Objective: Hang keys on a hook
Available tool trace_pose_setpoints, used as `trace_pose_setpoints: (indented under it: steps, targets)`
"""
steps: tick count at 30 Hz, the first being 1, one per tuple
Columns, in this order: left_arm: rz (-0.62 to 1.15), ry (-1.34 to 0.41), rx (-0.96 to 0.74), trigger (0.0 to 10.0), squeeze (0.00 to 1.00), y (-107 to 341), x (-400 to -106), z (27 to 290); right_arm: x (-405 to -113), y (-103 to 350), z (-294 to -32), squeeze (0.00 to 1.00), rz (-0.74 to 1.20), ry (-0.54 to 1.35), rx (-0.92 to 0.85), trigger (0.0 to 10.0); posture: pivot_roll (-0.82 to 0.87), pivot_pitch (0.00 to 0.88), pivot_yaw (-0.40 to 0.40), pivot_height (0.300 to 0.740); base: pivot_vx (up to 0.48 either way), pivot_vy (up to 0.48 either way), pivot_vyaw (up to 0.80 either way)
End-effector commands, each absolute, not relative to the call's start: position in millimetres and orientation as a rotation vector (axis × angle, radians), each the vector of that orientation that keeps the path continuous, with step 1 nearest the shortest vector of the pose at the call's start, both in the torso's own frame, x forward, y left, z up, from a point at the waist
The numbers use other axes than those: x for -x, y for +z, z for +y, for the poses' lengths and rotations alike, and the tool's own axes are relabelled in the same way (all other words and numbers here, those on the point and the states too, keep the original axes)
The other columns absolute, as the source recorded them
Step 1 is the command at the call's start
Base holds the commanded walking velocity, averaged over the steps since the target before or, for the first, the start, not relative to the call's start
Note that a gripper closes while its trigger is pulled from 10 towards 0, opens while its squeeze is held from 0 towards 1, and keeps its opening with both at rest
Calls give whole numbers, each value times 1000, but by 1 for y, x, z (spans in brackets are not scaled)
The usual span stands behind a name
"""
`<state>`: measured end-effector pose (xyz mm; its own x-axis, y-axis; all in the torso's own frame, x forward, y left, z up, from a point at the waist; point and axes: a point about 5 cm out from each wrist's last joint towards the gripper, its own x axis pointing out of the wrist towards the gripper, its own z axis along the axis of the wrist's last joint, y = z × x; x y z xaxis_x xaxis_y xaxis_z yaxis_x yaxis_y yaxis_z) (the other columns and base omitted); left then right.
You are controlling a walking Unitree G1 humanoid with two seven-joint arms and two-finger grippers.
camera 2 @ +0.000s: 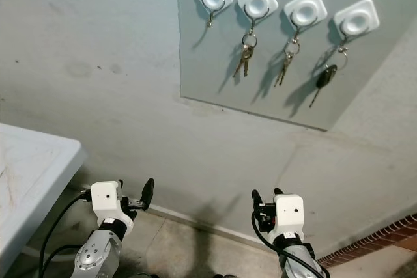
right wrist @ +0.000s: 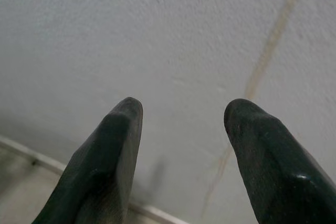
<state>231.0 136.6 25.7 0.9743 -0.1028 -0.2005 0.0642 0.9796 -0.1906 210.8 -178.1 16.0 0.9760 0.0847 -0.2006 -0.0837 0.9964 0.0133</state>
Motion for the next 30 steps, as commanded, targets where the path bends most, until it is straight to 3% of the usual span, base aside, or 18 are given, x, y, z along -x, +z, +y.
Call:
trace_pose_setpoints:
  steps: [1,30]
  targets:
    - [231,-91,185,10000,0,22,-229,135,-208,13,-181,0,213,70,-6,10000,-32,82,-50,740,-262,0,0]
    - [229,-91,190,10000,0,22,-229,133,-208,13,-181,0,209,74,-4,10000,-33,84,-53,740,-255,0,0]
